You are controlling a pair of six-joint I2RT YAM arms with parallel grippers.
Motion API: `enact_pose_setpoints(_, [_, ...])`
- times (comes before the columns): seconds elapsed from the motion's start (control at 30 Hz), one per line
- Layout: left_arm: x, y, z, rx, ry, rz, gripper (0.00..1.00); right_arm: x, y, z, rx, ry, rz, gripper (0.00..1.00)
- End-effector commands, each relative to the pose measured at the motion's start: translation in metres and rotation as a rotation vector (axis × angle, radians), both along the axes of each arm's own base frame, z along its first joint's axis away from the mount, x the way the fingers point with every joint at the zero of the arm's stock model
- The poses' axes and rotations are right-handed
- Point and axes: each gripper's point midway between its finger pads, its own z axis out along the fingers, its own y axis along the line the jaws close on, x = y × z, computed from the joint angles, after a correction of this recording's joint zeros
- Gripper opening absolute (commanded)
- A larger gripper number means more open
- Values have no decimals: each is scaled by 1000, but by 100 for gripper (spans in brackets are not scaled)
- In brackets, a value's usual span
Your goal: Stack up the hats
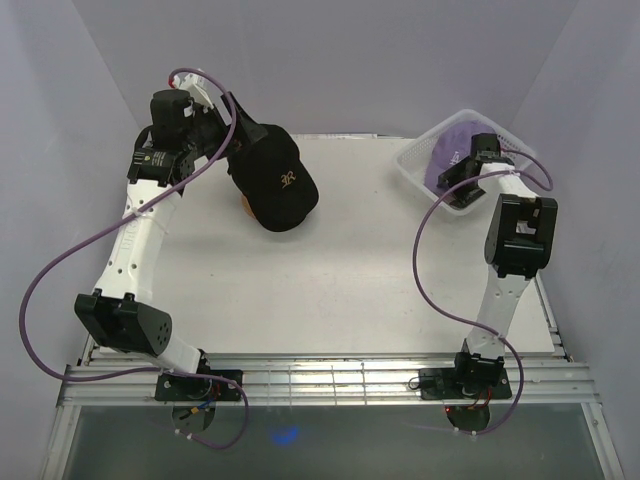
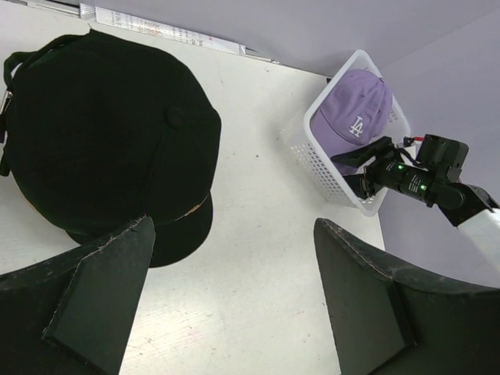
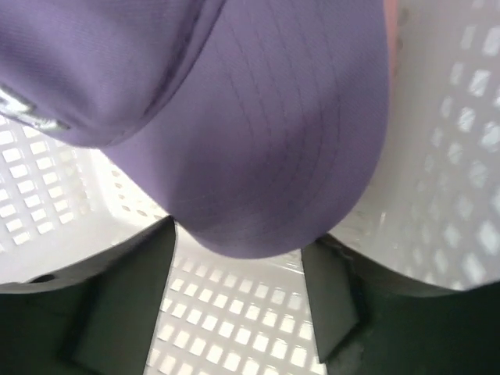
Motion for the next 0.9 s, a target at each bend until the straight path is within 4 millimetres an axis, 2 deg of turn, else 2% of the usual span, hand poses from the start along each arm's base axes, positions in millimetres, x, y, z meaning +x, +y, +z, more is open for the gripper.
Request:
enact_pose_setpoints(0.0, [-5, 1, 10, 13, -31, 0, 93, 13, -26, 35, -49, -132, -71, 63])
enact_pose_setpoints(0.03, [-5, 0, 9, 13, -30, 0, 93, 10, -29, 33, -48, -132, -78, 53])
enact_pose_setpoints(0.07, [-5, 0, 10, 13, -33, 0, 93, 10, -29, 41, -46, -152, -83, 48])
enact_pose_setpoints(0.13, [-6, 1, 10, 15, -32, 1, 93, 7, -30, 42, -39, -167, -92, 39])
enact_pose_setpoints(0.33, [-8, 0, 11, 14, -35, -1, 93, 6, -34, 62, -22, -231, -111, 24])
enact_pose_setpoints(0.87, [-10, 0, 12, 14, -41, -1, 93, 4, -46, 110, -4, -364, -141, 16])
